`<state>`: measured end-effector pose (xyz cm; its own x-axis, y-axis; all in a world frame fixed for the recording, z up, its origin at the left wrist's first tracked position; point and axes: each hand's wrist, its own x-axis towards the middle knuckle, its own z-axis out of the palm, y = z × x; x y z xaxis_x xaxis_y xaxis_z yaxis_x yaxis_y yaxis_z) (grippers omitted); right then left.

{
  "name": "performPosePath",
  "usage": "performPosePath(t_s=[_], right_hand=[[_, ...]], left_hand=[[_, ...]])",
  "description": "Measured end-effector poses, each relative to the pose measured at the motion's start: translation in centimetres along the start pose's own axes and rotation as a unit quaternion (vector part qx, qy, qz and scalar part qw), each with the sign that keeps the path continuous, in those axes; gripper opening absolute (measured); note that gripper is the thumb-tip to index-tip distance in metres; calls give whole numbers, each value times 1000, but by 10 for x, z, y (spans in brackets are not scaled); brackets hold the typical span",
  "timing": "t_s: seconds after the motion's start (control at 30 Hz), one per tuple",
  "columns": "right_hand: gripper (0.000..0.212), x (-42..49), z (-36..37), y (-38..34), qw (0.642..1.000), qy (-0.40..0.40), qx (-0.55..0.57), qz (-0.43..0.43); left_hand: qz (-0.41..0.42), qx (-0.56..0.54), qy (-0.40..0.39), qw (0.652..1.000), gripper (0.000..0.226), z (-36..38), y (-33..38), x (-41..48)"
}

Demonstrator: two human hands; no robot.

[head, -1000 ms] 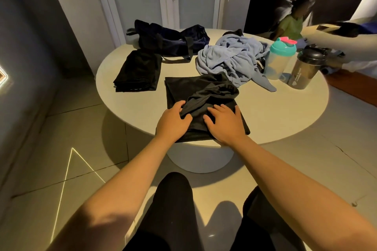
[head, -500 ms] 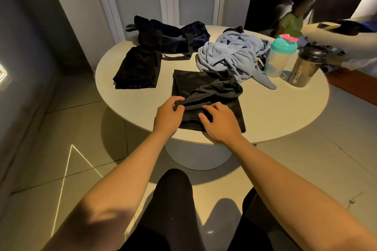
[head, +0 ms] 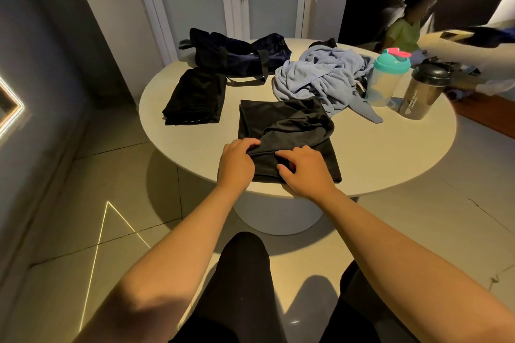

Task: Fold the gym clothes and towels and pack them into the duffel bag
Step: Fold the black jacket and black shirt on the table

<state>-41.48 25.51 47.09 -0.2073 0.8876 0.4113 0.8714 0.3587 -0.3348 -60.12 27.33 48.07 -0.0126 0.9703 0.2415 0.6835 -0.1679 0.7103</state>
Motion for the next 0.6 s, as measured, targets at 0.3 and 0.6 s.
performPosePath(t_s=[0.3,0.6], right_hand=[[71,0,4,4,999,-48,1,-1],[56,16,-9,-4,991,-33,90,96]], left_hand=[[17,8,-49,999,59,-5,-5,-9],[-15,-33,-95,995,53,-7,8,13]])
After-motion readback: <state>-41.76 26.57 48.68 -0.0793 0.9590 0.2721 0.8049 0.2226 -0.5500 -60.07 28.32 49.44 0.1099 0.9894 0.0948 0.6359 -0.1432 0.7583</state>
